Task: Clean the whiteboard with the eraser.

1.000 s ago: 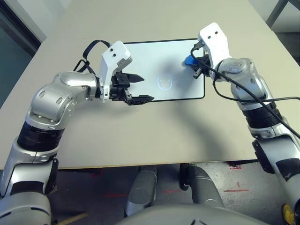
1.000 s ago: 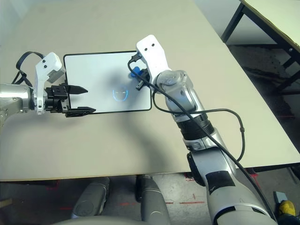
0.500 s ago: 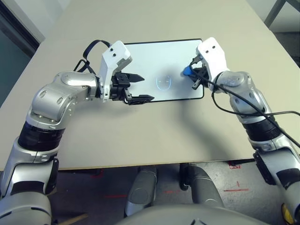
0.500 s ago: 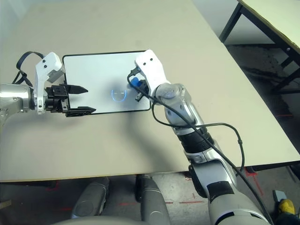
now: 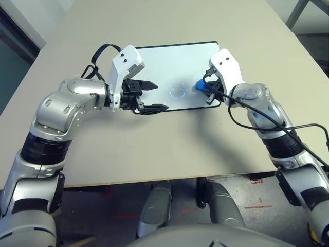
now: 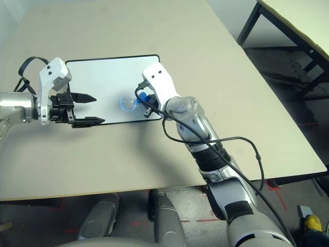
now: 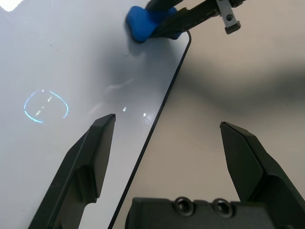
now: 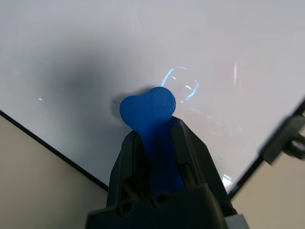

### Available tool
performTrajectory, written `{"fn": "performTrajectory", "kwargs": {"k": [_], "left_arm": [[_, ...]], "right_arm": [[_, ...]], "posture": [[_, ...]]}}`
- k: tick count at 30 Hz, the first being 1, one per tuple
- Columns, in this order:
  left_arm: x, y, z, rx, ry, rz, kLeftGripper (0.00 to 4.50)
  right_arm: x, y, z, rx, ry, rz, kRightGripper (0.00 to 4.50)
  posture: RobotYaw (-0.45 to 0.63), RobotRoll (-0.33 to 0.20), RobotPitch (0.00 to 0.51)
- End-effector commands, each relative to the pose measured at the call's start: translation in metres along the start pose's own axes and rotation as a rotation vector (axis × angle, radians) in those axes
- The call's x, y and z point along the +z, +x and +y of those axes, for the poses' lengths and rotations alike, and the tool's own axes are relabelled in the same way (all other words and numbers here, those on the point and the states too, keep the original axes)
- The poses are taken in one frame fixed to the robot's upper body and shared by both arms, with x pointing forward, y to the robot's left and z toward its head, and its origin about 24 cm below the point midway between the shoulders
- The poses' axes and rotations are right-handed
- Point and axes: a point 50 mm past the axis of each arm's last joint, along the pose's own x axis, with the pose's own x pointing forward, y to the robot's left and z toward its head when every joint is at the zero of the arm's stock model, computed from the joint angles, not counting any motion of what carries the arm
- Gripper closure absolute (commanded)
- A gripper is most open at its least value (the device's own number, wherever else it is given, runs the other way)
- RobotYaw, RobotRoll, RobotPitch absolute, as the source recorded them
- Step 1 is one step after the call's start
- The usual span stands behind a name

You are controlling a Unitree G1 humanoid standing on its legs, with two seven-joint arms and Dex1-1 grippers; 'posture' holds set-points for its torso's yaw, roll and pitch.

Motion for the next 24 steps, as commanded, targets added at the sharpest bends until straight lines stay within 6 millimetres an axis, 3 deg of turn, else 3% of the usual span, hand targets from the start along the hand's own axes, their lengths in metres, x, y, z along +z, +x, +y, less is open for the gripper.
{"fn": "performTrajectory", "kwargs": {"k": [1, 17, 24], "left_arm": [[-0.002, 0.001, -0.001, -0.01, 0.004, 0.014, 0.0], [0.0, 0.003, -0.001, -0.007, 0.0, 0.007, 0.0], [0.002, 0.004, -0.001, -0.008, 0.004, 0.006, 0.0]], "right_arm": [[0.006, 0.004, 0.002, 0.012, 0.008, -0.024, 3.7], [-0.019, 0.015, 0.03, 0.126, -0.004, 0.037, 3.7], [-0.025, 0.014, 0.024, 0.106, 0.0, 0.053, 3.7]], "posture": [[0.15, 0.0, 0.145], [0.15, 0.0, 0.155], [0.15, 0.0, 0.154]]}}
